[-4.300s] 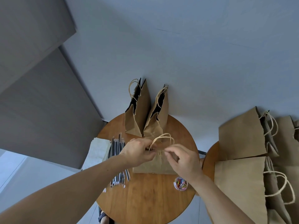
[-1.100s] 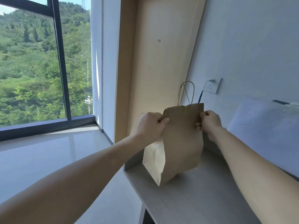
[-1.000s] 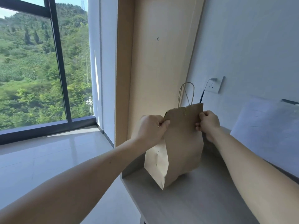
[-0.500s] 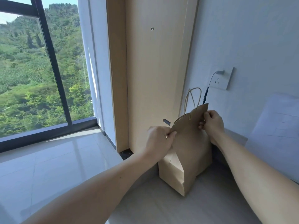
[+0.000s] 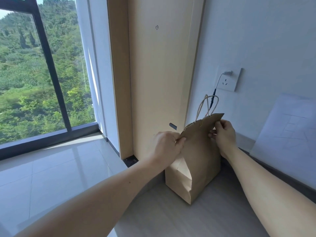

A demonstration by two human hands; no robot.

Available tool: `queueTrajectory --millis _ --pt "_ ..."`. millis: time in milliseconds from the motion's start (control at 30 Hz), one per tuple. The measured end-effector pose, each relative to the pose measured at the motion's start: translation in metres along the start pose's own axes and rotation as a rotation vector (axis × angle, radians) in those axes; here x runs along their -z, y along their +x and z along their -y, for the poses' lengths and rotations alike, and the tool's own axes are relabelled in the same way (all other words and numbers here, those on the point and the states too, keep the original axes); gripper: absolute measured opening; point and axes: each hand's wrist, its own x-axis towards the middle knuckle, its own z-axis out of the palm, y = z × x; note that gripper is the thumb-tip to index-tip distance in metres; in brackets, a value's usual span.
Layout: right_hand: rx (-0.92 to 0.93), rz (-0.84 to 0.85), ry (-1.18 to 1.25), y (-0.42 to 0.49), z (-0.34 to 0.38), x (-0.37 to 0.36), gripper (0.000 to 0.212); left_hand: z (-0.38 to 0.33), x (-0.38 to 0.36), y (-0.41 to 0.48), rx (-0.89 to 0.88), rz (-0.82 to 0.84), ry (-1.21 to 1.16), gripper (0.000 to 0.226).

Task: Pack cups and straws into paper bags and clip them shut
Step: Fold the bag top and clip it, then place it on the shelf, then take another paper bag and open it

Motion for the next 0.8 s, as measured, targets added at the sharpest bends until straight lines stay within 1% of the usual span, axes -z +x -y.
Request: queueTrajectory --millis 100,167,200,233,267,333,367,433,500,600,700,800 --pt "-0.026 0.01 -0.108 -0.013 0.009 0.009 0.042 -0.005 0.004 0.001 0.041 0.063 0.034 0.029" --pt "-0.038 -0.007 -0.178 -0.029 0.018 0.017 0.051 -0.006 0.009 -0.002 0.034 0.083 0.0 0.027" --pt "-0.043 -0.011 -0.213 -0.039 0.022 0.023 0.051 -0.007 0.012 -0.003 0.02 0.09 -0.01 0.036" --pt "-0.048 -0.011 -0.249 -0.05 0.028 0.028 0.051 -0.007 0.015 -0.005 -0.002 0.092 0.008 0.051" --pt "-0.054 -0.006 -0.287 -0.062 0.034 0.034 0.05 -0.009 0.019 -0.009 -0.042 0.079 0.069 0.064" --pt "-0.054 0.012 -0.383 -0.089 0.05 0.048 0.048 -0.013 0.026 -0.016 -0.17 0.022 0.228 0.076" --pt "-0.05 0.026 -0.444 -0.106 0.059 0.056 0.047 -0.017 0.03 -0.022 -0.241 0.007 0.283 0.078" --pt "-0.042 0.058 -0.577 -0.141 0.078 0.072 0.049 -0.026 0.038 -0.035 -0.352 0.024 0.333 0.073" --pt "-0.028 0.095 -0.733 -0.177 0.096 0.09 0.052 -0.038 0.042 -0.051 -0.417 0.069 0.324 0.066" --pt "-0.036 0.139 -0.967 -0.231 0.12 0.122 0.051 -0.068 0.043 -0.081 -0.492 0.181 0.259 0.058" --pt "-0.102 0.111 -1.067 -0.285 0.141 0.162 0.05 -0.111 0.039 -0.115 -0.579 0.313 0.197 0.064" --pt "-0.157 0.038 -1.139 -0.332 0.159 0.211 0.04 -0.163 0.035 -0.148 -0.647 0.424 0.116 0.063"
